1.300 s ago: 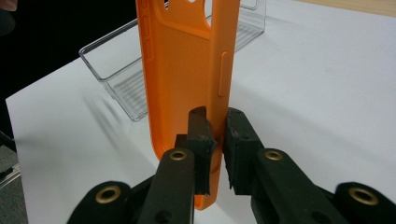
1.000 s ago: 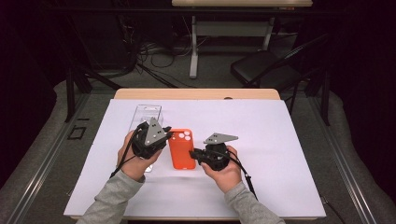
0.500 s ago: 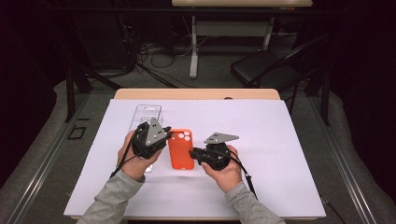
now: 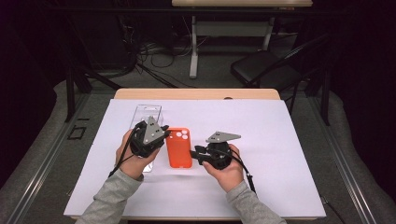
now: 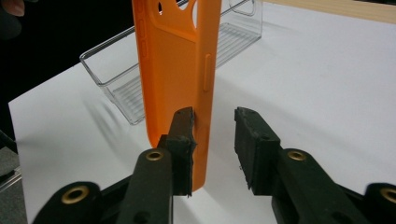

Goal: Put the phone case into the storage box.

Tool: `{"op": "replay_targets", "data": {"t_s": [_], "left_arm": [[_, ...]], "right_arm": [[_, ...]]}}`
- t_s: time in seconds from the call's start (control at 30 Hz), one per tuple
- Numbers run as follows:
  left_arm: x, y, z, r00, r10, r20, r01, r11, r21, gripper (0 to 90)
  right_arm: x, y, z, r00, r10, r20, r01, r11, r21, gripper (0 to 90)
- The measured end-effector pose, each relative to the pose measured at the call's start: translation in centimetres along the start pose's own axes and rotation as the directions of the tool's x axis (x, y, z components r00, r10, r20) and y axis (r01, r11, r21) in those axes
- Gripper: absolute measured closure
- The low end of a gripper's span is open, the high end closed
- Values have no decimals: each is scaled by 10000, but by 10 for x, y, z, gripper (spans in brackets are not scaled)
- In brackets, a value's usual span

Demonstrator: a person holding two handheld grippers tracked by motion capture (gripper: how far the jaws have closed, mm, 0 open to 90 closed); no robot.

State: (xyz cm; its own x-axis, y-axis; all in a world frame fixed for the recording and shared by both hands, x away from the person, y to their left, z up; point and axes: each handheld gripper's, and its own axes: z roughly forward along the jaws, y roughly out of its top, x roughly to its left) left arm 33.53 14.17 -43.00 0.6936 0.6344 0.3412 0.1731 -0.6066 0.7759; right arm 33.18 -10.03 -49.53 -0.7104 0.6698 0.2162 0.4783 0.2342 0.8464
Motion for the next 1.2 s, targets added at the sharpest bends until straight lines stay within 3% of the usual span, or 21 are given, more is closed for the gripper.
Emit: {"op": "replay_targets", "data": {"t_s": [0.4,1.0,1.2], "left_arm": [[11,-4,-4,9995,-197,-238,196,9998,-51,816],[17,-6,-4,9989,-370,-283,368,9993,-89,816],[18,-6,-5,9988,-408,-254,405,9991,-129,817]], "right_arm": [[-6,1,-4,9986,-456,250,452,9988,185,568],[-7,1,-9,9952,-979,-89,983,9929,666,589],[-10,1,-11,9947,-1026,16,1023,9931,566,536]]}}
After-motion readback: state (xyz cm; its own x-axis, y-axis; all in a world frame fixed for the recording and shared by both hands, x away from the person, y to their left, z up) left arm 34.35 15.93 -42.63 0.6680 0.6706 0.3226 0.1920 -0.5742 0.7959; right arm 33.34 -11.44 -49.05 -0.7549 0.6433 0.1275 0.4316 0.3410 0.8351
